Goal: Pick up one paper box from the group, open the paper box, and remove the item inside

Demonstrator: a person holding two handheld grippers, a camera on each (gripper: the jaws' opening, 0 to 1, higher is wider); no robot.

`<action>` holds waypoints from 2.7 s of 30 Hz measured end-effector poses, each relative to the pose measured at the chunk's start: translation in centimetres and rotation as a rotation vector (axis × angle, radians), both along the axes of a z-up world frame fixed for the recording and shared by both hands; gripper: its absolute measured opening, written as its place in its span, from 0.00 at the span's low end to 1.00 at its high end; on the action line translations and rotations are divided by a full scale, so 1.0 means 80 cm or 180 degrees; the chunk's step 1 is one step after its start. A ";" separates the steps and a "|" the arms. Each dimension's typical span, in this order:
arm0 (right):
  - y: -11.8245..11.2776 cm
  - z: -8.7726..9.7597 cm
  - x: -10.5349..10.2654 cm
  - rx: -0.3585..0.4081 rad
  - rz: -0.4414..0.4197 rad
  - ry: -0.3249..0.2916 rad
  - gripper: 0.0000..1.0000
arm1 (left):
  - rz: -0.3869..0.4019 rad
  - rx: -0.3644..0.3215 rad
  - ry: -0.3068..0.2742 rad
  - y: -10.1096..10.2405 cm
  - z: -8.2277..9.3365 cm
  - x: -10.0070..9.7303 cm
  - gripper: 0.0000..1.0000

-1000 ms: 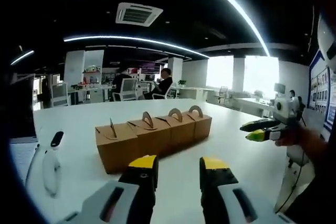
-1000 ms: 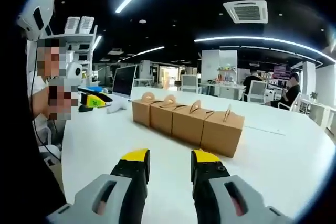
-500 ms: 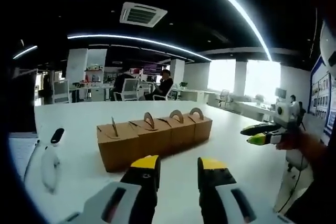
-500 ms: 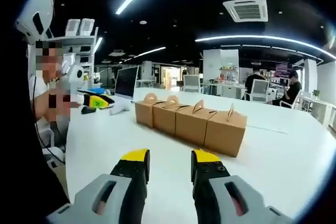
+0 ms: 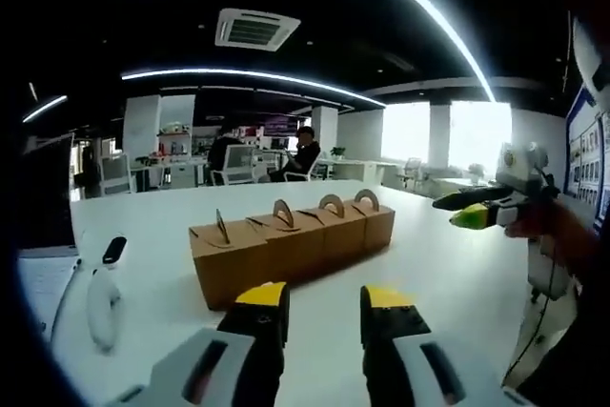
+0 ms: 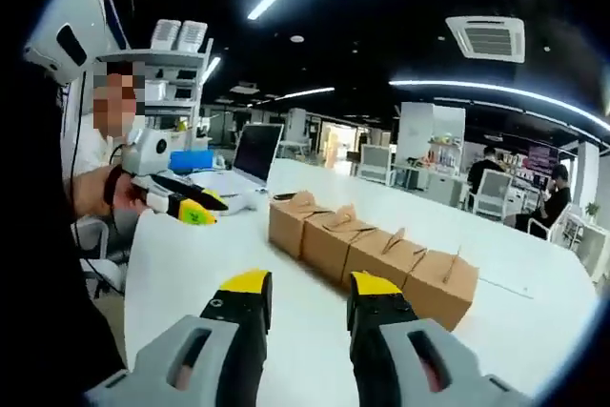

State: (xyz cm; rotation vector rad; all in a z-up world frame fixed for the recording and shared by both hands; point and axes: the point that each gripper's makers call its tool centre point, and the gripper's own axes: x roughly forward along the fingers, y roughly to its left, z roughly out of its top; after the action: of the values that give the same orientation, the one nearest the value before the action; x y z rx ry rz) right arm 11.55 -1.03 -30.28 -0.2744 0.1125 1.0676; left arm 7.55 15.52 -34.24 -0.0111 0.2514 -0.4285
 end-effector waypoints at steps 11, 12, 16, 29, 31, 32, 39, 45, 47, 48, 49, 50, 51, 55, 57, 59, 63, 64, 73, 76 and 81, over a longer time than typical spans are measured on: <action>0.087 0.030 0.027 -0.0375 0.0483 -0.0222 0.32 | 0.0116 -0.0043 -0.0031 0.030 -0.006 -0.009 0.32; 0.094 0.031 0.031 -0.0385 0.0496 -0.0221 0.32 | 0.0129 -0.0042 -0.0034 0.032 -0.007 -0.010 0.32; 0.127 0.038 0.046 -0.0313 0.0564 -0.0151 0.32 | 0.0193 -0.0026 -0.0017 0.046 -0.017 -0.012 0.32; 0.250 0.019 0.112 -0.0322 0.0258 0.0070 0.28 | 0.0426 -0.0104 -0.0025 0.101 -0.032 -0.016 0.32; 0.265 0.011 0.126 -0.0346 0.0119 0.0162 0.28 | 0.0476 -0.0092 -0.0024 0.112 -0.032 -0.018 0.32; 0.271 0.011 0.131 -0.0274 0.0043 0.0236 0.28 | 0.0495 -0.0071 -0.0025 0.117 -0.031 -0.020 0.32; 0.303 0.001 0.154 -0.0050 -0.0334 0.0391 0.28 | 0.0580 -0.0052 0.0041 0.145 -0.040 -0.038 0.32; 0.303 -0.028 0.176 -0.0060 -0.0709 0.0589 0.29 | 0.0632 -0.0210 0.0082 0.159 -0.052 -0.050 0.32; 0.303 -0.035 0.179 -0.0046 -0.0770 0.0615 0.28 | 0.0635 -0.0251 0.0094 0.162 -0.056 -0.051 0.32; 0.303 -0.037 0.179 -0.0047 -0.0783 0.0613 0.28 | 0.0636 -0.0253 0.0096 0.162 -0.057 -0.051 0.32; 0.304 -0.039 0.180 -0.0054 -0.0814 0.0600 0.28 | 0.0635 -0.0244 0.0097 0.163 -0.057 -0.051 0.32; 0.303 -0.041 0.180 -0.0055 -0.0835 0.0587 0.28 | 0.0630 -0.0241 0.0094 0.164 -0.057 -0.051 0.32; 0.303 -0.042 0.179 -0.0055 -0.0849 0.0582 0.28 | 0.0620 -0.0246 0.0089 0.165 -0.057 -0.050 0.32; 0.301 -0.045 0.179 -0.0016 -0.0901 0.0579 0.27 | 0.0606 -0.0239 0.0061 0.169 -0.056 -0.047 0.32; 0.301 -0.043 0.180 0.0004 -0.0918 0.0563 0.26 | 0.0606 -0.0241 0.0055 0.171 -0.056 -0.045 0.32; 0.302 -0.043 0.181 0.0017 -0.0929 0.0548 0.25 | 0.0603 -0.0242 0.0060 0.173 -0.056 -0.043 0.32; 0.306 -0.045 0.179 0.0028 -0.0933 0.0532 0.21 | 0.0590 -0.0245 0.0074 0.173 -0.058 -0.041 0.32; 0.308 -0.046 0.178 0.0003 -0.0911 0.0510 0.20 | 0.0586 -0.0251 0.0074 0.173 -0.058 -0.041 0.32; 0.312 -0.051 0.179 0.0013 -0.0944 0.0536 0.15 | 0.0531 -0.0274 0.0042 0.169 -0.053 -0.041 0.32; 0.308 -0.054 0.182 -0.0041 -0.1006 0.0489 0.13 | 0.0495 -0.0262 0.0021 0.165 -0.051 -0.041 0.32; 0.303 -0.053 0.186 0.0055 -0.1151 0.0522 0.06 | 0.0498 -0.0271 0.0089 0.163 -0.057 -0.041 0.32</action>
State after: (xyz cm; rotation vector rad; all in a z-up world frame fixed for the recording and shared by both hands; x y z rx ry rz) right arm 26.45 23.24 -34.54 -0.1428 0.2890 0.7297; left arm 4.30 28.60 -38.77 -0.1195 0.2579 -0.2833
